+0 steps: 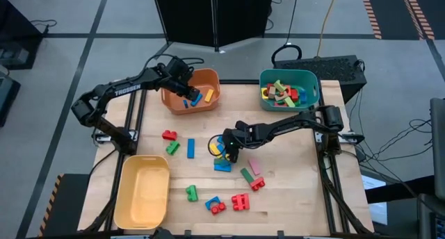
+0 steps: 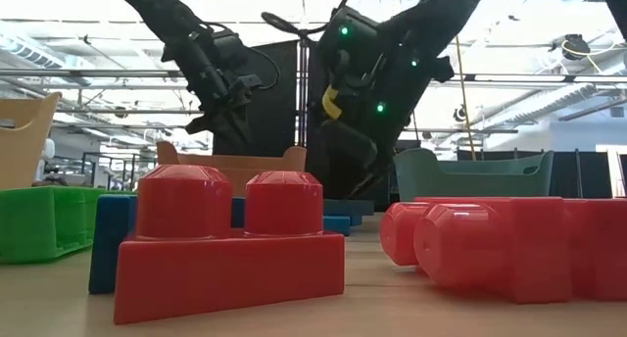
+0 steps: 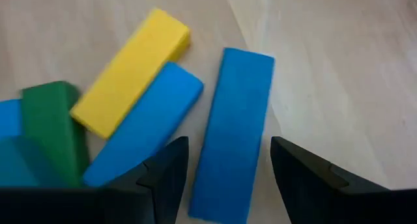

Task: Sort blocks by size
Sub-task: Put the blue rectangular block into the orange bin

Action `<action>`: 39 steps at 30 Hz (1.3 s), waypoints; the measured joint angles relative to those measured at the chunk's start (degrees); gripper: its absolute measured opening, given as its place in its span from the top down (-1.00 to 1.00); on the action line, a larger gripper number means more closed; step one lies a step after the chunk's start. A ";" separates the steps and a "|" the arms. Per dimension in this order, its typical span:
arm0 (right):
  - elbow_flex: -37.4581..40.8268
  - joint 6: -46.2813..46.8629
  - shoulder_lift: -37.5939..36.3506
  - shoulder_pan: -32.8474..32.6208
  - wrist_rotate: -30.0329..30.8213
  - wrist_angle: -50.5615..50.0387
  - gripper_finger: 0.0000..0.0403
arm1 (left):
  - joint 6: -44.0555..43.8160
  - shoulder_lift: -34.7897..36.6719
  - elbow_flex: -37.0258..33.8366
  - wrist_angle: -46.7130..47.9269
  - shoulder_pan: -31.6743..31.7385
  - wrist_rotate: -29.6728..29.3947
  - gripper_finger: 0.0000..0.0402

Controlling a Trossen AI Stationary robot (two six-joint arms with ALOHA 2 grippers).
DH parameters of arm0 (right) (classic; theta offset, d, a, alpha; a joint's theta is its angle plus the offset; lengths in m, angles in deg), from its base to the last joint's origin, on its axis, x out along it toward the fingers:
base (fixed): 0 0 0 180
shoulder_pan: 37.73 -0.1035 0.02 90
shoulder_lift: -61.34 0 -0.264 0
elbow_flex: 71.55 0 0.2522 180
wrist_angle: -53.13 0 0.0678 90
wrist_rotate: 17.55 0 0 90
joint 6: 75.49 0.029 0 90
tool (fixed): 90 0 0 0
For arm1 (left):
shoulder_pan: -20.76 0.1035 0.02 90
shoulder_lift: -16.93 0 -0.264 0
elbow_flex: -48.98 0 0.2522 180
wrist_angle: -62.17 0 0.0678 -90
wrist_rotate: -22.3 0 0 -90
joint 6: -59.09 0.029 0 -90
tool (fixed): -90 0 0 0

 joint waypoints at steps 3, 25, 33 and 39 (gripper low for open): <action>0.00 0.44 0.89 0.01 0.48 -0.40 -0.02 | -0.02 0.07 -0.01 0.18 0.00 0.14 0.41; -0.31 -2.09 1.31 -0.04 2.22 -1.37 0.40 | -1.58 0.17 0.00 -0.42 -1.22 5.93 0.41; -2.17 -4.27 0.00 0.24 9.06 -1.56 0.41 | -5.27 0.17 0.00 -0.95 -1.16 15.02 0.41; -5.15 -7.02 -0.61 1.02 11.50 -1.26 0.40 | -6.14 0.17 0.00 -1.05 -1.51 19.89 0.41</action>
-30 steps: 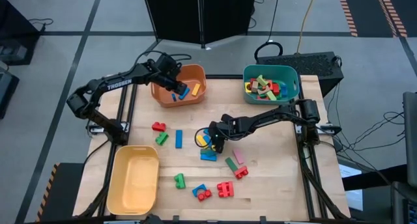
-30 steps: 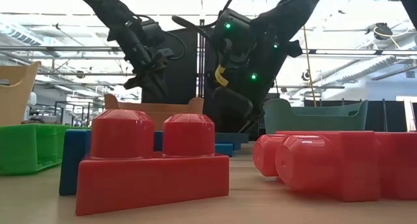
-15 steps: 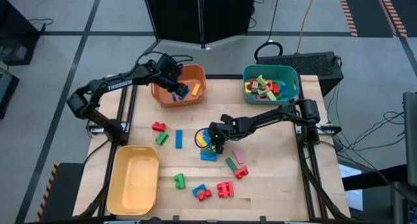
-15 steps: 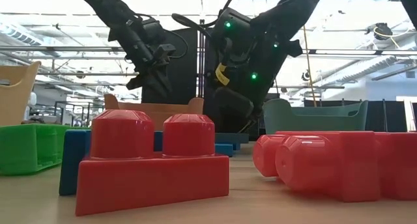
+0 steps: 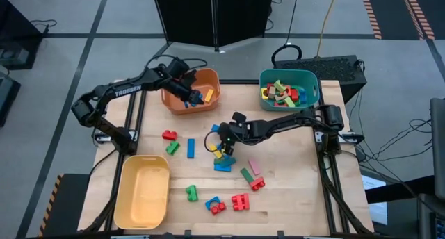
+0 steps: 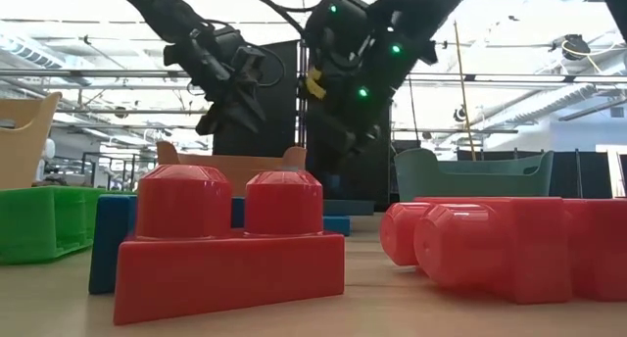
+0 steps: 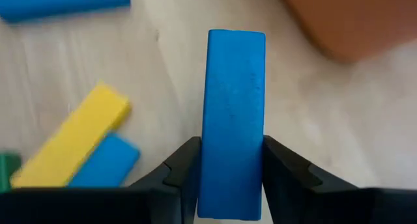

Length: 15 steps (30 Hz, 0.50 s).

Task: Sort blocks by size
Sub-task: Put the blue rectangular block into the orange bin

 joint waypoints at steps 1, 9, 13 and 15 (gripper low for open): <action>-0.68 -0.59 0.00 0.21 0.11 0.38 0.40 | -0.16 0.00 0.00 0.01 -0.12 0.45 0.41; -5.47 -6.57 -0.09 2.04 4.97 0.36 0.40 | -0.99 0.00 0.00 -0.21 -1.32 4.16 0.41; -6.77 -8.58 -0.09 3.28 5.43 0.36 0.39 | -1.05 0.00 0.00 -0.42 -1.93 5.44 0.41; -7.19 -9.50 -0.09 3.61 5.51 0.12 0.39 | -1.38 0.00 0.00 -0.38 -2.21 5.44 0.41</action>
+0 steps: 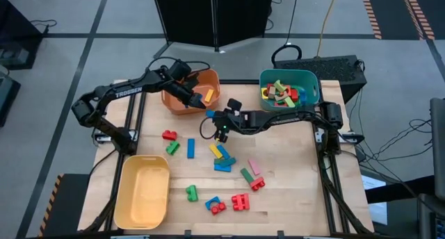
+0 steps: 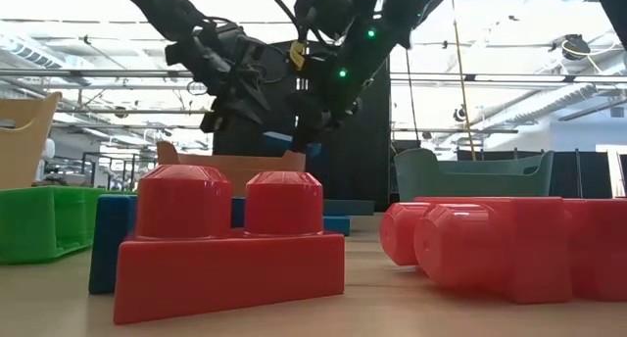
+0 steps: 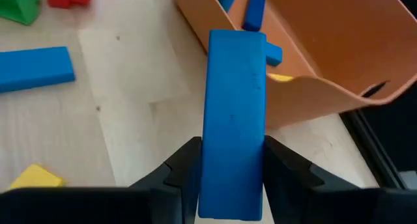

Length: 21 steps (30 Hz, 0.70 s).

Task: Sort blocks by size
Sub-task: Put the blue rectangular block into the orange bin

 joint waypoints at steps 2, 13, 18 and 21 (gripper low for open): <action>-0.35 -0.94 0.00 0.08 -0.07 0.16 0.39 | -0.02 0.00 0.00 0.01 -0.40 0.02 0.41; -1.33 -2.38 0.00 0.15 0.03 0.22 0.39 | -1.42 0.00 0.00 -0.17 -0.90 -0.42 0.11; -1.33 -2.38 0.00 0.15 0.05 0.35 0.39 | -1.41 0.00 0.00 -0.15 -1.26 -0.37 -0.13; -1.33 -2.38 0.00 0.15 0.09 1.01 0.39 | -1.31 0.00 0.00 -0.16 -1.68 -0.34 -0.19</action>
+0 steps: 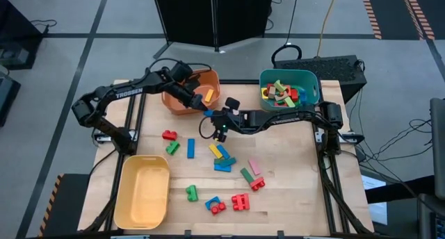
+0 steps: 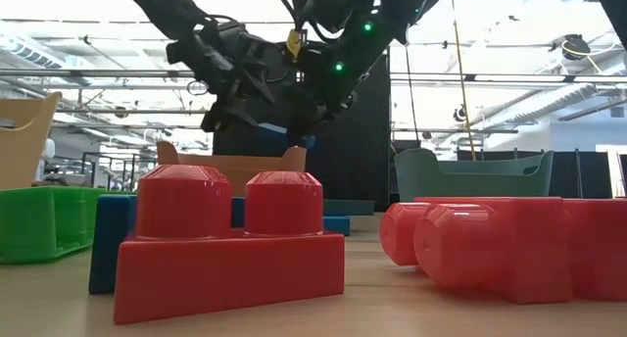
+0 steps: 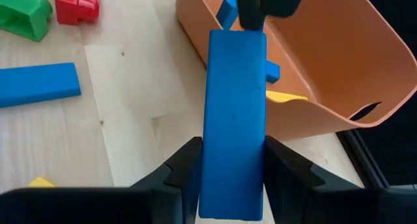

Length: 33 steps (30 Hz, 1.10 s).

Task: Sort blocks by size
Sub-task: Put the blue rectangular block into the orange bin

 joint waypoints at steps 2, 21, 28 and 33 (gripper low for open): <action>0.00 0.00 0.00 0.00 0.04 0.57 0.39 | 0.22 0.00 0.00 -0.01 -0.35 0.07 -0.20; 0.09 -4.51 -3.00 -0.75 3.94 2.56 0.39 | 1.90 0.00 0.07 -0.36 -1.36 0.80 -0.19; -0.06 -5.42 -3.96 -0.58 4.81 3.57 0.39 | 1.43 -0.07 0.07 -1.89 -1.40 1.19 -0.19; -0.04 -6.36 -3.98 -0.52 4.61 3.49 0.39 | 1.26 -0.07 0.04 -3.83 -1.50 1.53 -0.19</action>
